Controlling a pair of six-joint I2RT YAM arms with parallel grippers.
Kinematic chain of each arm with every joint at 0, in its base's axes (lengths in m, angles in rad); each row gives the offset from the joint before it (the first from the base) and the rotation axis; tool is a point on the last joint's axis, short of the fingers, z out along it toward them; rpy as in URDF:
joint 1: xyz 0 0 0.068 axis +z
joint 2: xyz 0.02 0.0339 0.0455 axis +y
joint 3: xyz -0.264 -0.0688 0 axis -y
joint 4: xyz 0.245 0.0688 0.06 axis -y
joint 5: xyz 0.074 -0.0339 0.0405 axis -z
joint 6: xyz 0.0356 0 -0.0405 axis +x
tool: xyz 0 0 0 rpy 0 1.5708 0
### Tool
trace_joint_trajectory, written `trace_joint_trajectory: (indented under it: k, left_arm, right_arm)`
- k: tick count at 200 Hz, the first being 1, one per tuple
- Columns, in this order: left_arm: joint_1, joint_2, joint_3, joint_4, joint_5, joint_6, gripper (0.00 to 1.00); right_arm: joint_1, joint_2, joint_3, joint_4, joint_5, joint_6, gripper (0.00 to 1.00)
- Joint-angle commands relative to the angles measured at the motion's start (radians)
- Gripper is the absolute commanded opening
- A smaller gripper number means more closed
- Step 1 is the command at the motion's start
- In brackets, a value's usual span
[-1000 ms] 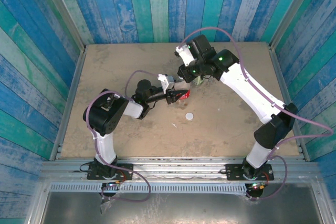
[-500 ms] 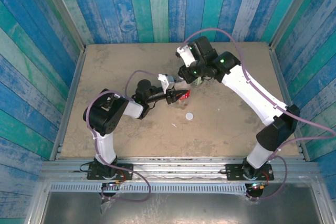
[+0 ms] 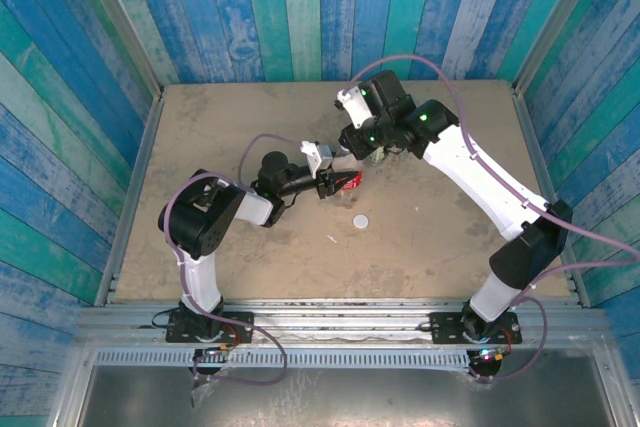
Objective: Screw on the bottle caps
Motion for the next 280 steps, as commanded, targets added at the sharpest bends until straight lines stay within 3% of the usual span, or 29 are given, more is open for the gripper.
trace_joint_trajectory:
  k: [1,229,280]
  left_arm:
    - [-0.009,0.061,-0.033,-0.144,0.041,-0.025,0.48]
    - [-0.01,0.061,-0.033,-0.171,0.041,-0.001,0.48]
    - [-0.009,0.06,-0.036,-0.169,0.041,-0.001,0.48]
  right_arm:
    - [-0.013,0.001,-0.011,-0.038,0.024,-0.009,0.34]
    - [-0.009,0.059,0.072,-0.113,0.037,0.02,0.3]
    - [-0.006,0.063,0.077,-0.119,0.033,0.021,0.34]
